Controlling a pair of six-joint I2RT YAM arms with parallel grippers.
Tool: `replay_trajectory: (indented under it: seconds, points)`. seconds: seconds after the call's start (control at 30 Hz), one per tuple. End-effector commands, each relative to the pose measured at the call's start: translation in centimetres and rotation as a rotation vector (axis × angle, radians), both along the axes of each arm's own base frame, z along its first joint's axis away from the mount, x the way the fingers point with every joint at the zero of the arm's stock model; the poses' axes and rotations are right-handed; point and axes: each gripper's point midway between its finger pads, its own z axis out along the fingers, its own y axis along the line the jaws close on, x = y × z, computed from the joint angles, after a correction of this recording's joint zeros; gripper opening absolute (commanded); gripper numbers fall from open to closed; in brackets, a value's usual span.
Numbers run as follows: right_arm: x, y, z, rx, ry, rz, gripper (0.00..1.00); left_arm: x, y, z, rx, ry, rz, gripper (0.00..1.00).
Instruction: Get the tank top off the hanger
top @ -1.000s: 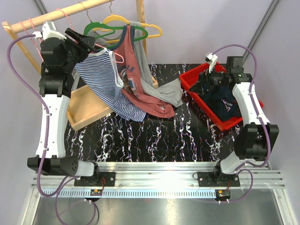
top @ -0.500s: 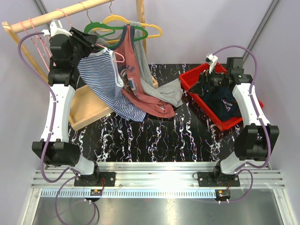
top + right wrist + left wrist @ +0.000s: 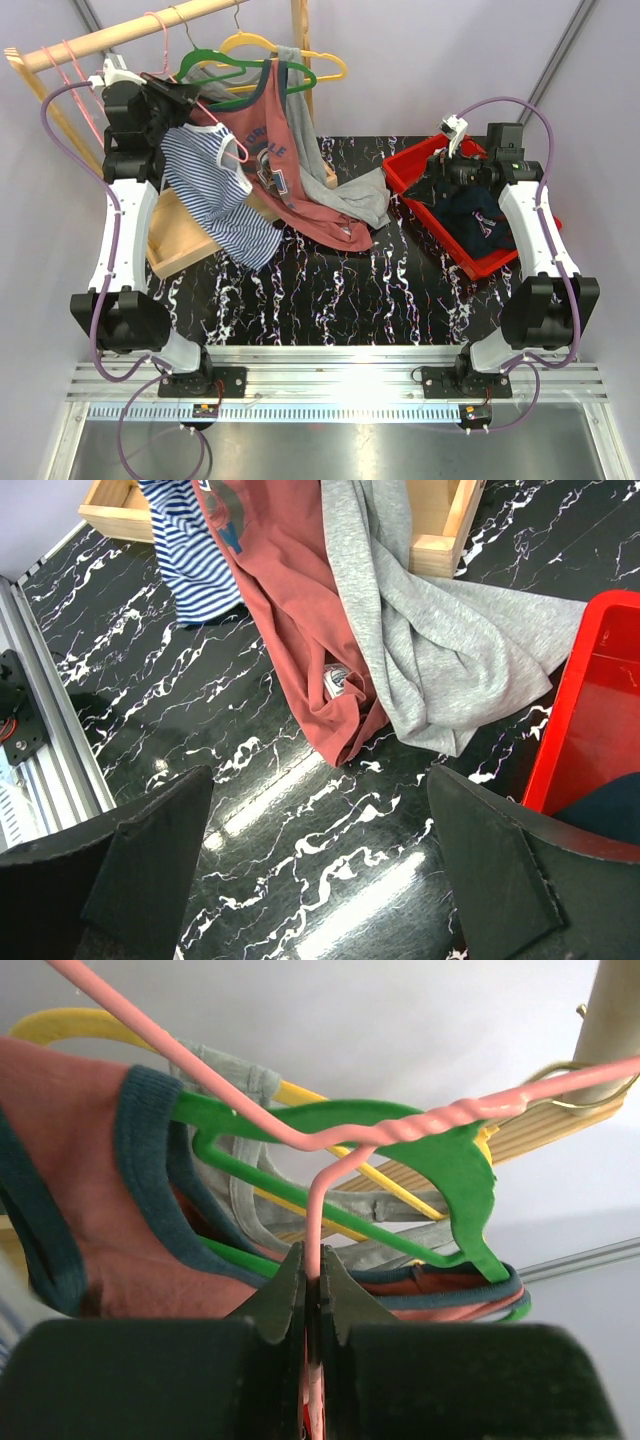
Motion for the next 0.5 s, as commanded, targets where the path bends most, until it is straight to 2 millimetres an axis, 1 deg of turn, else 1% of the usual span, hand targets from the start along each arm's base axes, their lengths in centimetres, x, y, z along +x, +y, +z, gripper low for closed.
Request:
replay_trajectory:
  seconds: [0.0, 0.17, 0.23, 0.27, 0.47]
  points:
    - [-0.6, 0.2, 1.9, 0.005, -0.040, 0.008, 0.96, -2.1, -0.4, 5.5, -0.006, -0.188, -0.039, 0.00]
    - [-0.8, 0.1, 1.7, -0.004, -0.036, 0.008, 0.96, -4.0, -0.6, 7.6, -0.028, -0.248, -0.058, 0.00]
    - [-0.8, 0.1, 1.8, -0.005, -0.036, 0.007, 0.96, -4.5, -0.9, 8.0, -0.043, -0.254, -0.071, 0.00]
    - [-0.8, 0.1, 1.8, -0.005, -0.036, 0.007, 0.96, -4.9, -1.1, 8.9, -0.041, -0.286, -0.084, 0.00]
    - [-0.7, 0.1, 1.9, -0.006, -0.042, 0.007, 0.96, -6.0, -1.8, 10.2, -0.057, -0.322, -0.129, 0.00]
